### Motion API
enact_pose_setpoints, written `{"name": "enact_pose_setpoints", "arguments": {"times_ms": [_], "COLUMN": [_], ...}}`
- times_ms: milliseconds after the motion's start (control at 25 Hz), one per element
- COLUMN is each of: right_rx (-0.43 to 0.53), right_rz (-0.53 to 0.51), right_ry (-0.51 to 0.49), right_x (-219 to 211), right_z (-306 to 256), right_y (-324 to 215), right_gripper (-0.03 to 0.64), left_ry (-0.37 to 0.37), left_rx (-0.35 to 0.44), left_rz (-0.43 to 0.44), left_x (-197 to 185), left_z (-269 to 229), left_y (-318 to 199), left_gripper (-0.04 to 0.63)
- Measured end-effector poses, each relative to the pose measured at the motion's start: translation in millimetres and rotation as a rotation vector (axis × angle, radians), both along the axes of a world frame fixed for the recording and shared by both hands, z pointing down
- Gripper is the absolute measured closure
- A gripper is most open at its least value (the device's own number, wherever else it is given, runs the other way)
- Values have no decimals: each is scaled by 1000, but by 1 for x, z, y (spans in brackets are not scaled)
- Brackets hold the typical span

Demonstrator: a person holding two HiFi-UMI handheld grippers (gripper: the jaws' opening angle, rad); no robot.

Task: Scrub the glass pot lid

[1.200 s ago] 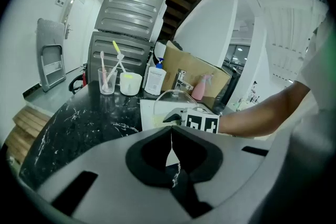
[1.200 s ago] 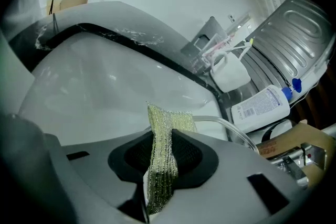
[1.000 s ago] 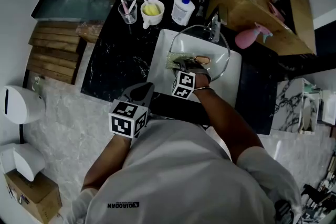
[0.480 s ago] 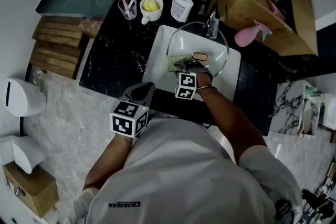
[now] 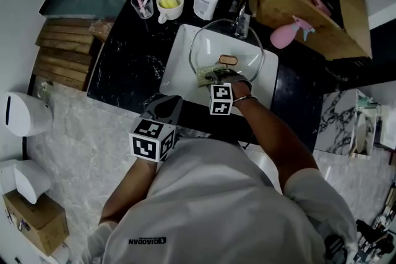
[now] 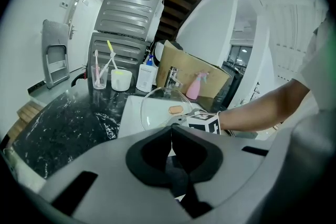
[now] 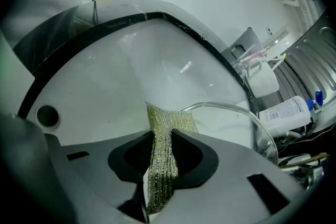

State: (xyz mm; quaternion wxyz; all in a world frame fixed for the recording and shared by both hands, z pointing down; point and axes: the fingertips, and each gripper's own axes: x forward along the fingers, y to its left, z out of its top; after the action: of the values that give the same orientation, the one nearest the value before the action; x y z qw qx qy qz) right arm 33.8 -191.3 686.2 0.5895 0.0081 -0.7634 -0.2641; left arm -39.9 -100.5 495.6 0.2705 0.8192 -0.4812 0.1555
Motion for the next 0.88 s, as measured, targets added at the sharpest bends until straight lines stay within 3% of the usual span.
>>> {"name": "enact_pose_setpoints", "arguments": {"times_ms": [400, 640, 880], "right_rx": [-98, -304, -470], "right_rz": [43, 218, 286], "right_ry": [-8, -123, -158], "right_x": [28, 30, 31], "right_z": [6, -2, -2], "right_y": [19, 27, 40], "right_gripper": [509, 509, 509], "left_ry": [21, 25, 27], "left_rx": [-6, -24, -34], "left_rz": [-7, 2, 4], "left_x": [23, 34, 33], "left_z": [4, 9, 11], "left_y": [9, 15, 15], "left_gripper": [580, 580, 580]}}
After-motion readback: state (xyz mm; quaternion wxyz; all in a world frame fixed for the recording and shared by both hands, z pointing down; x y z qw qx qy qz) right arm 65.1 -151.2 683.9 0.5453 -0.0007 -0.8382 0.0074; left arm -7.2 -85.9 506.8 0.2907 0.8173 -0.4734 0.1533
